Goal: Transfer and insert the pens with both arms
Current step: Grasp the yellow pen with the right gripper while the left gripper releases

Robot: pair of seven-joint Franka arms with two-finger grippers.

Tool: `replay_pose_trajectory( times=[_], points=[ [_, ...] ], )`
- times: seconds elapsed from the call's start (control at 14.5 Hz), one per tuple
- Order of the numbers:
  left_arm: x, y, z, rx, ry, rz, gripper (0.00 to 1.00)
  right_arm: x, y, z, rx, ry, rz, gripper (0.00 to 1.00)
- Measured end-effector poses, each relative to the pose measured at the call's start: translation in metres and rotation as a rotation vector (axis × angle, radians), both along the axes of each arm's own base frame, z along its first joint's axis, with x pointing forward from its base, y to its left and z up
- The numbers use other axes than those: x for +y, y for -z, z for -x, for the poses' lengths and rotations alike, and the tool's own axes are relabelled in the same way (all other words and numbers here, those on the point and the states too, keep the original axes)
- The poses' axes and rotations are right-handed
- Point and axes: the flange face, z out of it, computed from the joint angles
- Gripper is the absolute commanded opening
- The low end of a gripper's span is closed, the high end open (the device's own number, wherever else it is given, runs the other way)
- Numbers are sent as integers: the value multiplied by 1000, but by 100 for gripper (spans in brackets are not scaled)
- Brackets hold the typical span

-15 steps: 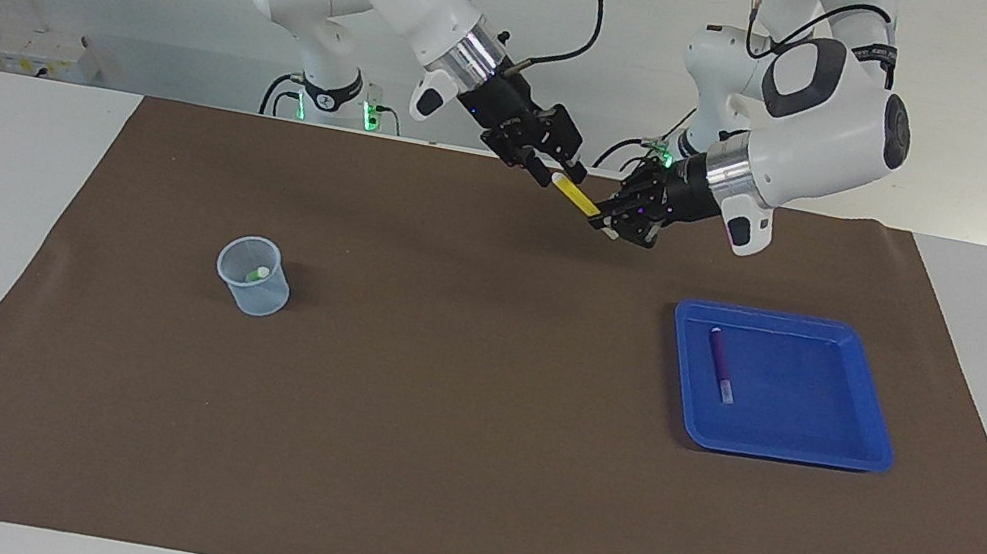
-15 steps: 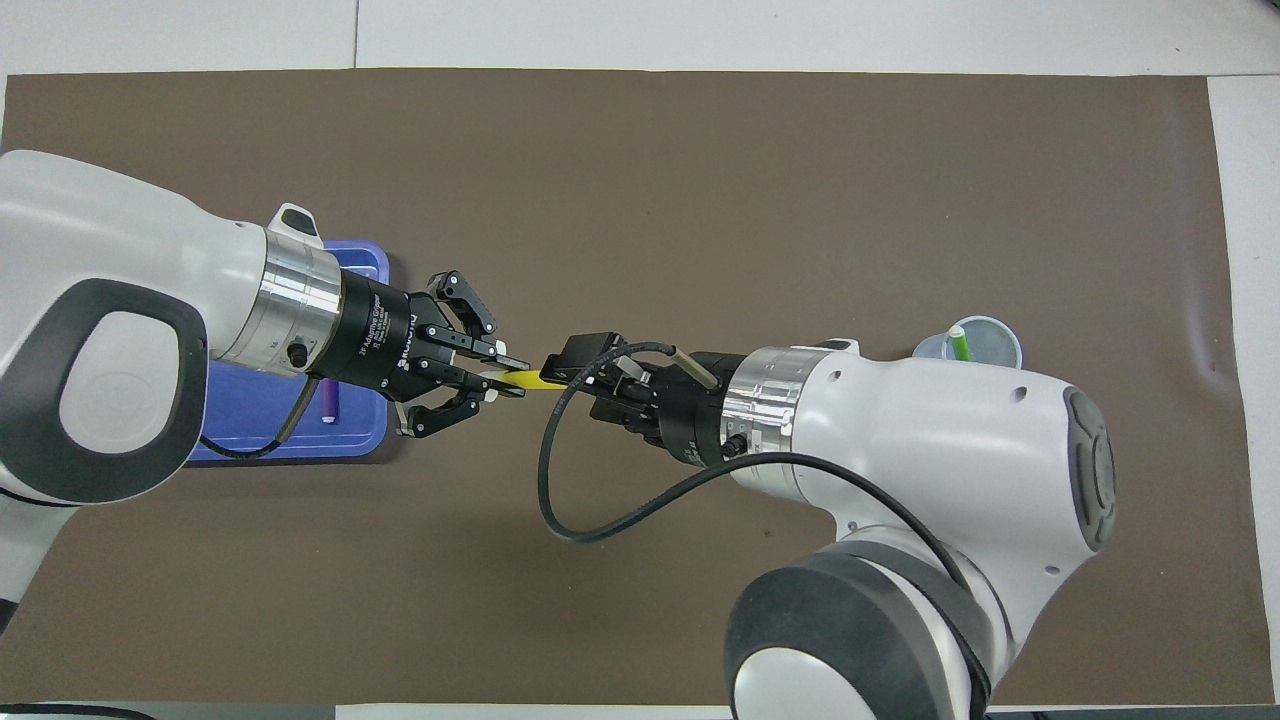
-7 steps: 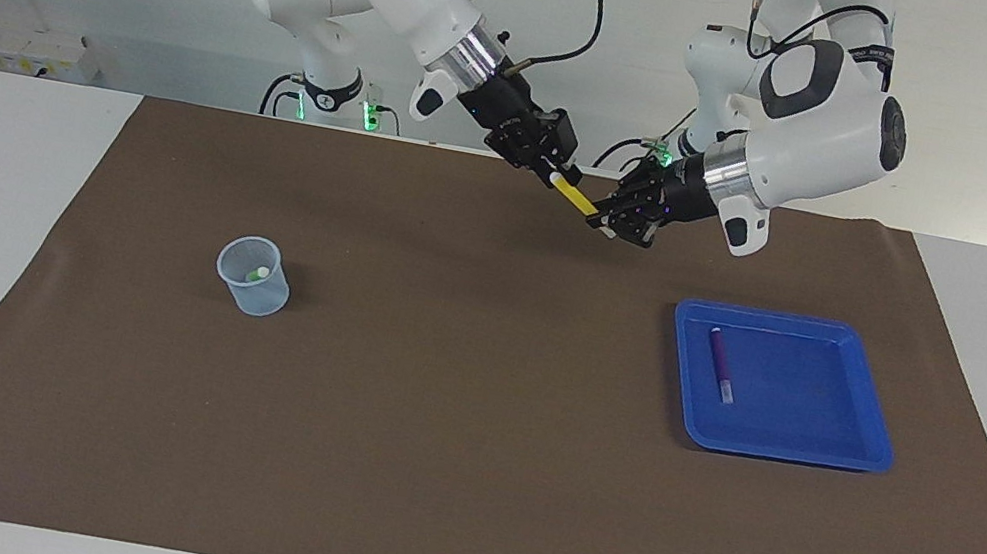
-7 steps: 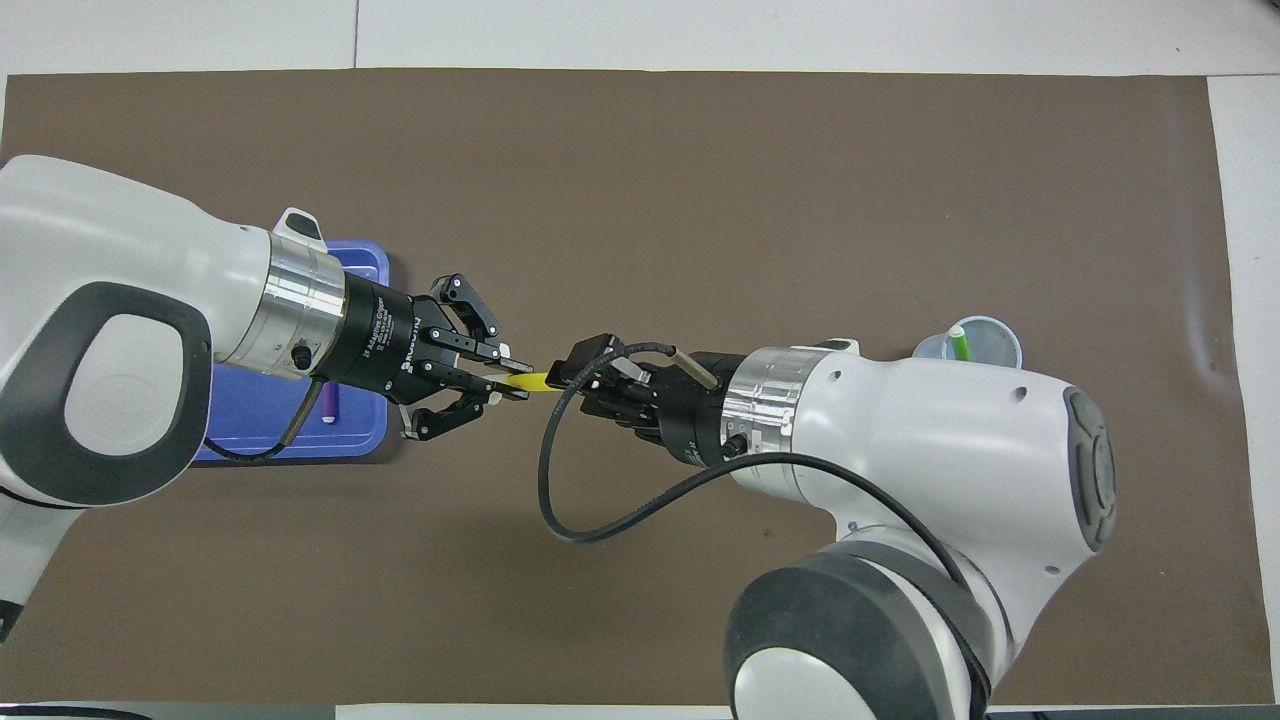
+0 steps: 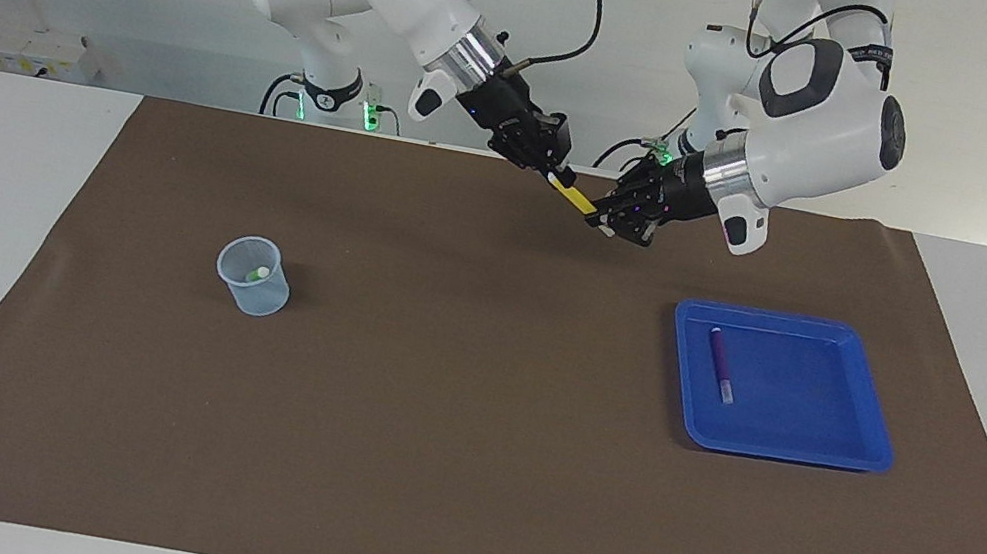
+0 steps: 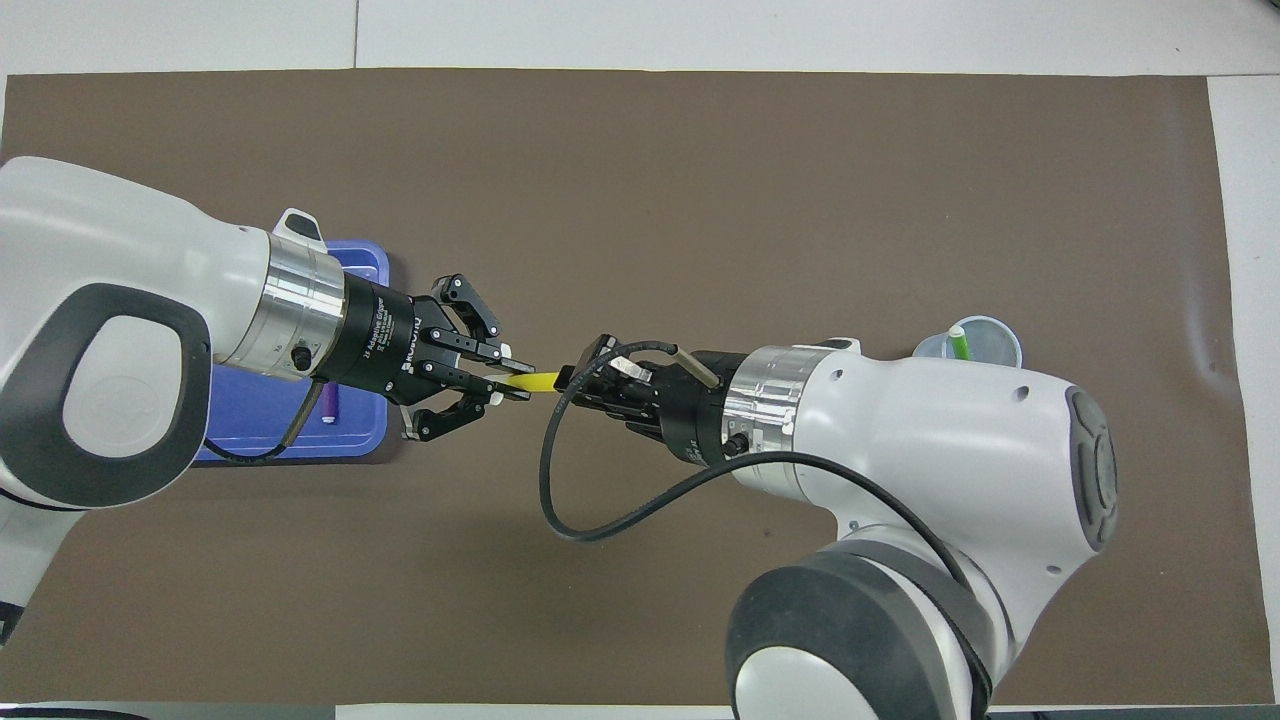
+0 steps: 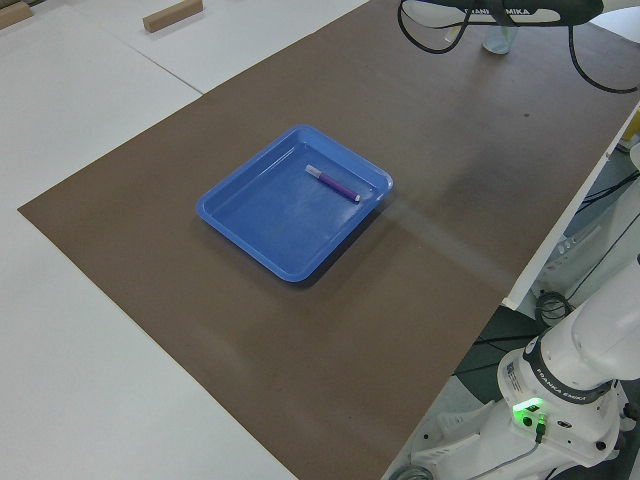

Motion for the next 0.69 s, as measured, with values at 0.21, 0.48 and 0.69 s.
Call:
replay_pose_trajectory(
  times=[0.21,0.48,0.69],
  points=[
    [-1,0,0,-4,-3,2,100,-1,0,-1,0,3,0,0],
    [0,-9,1,-22,-10,11,100,-27,8,-13,4,-47,75,0],
    [1,-11,2,-29,-10,13,100,-89,0,-36,-38,-251,237,0]
  ],
)
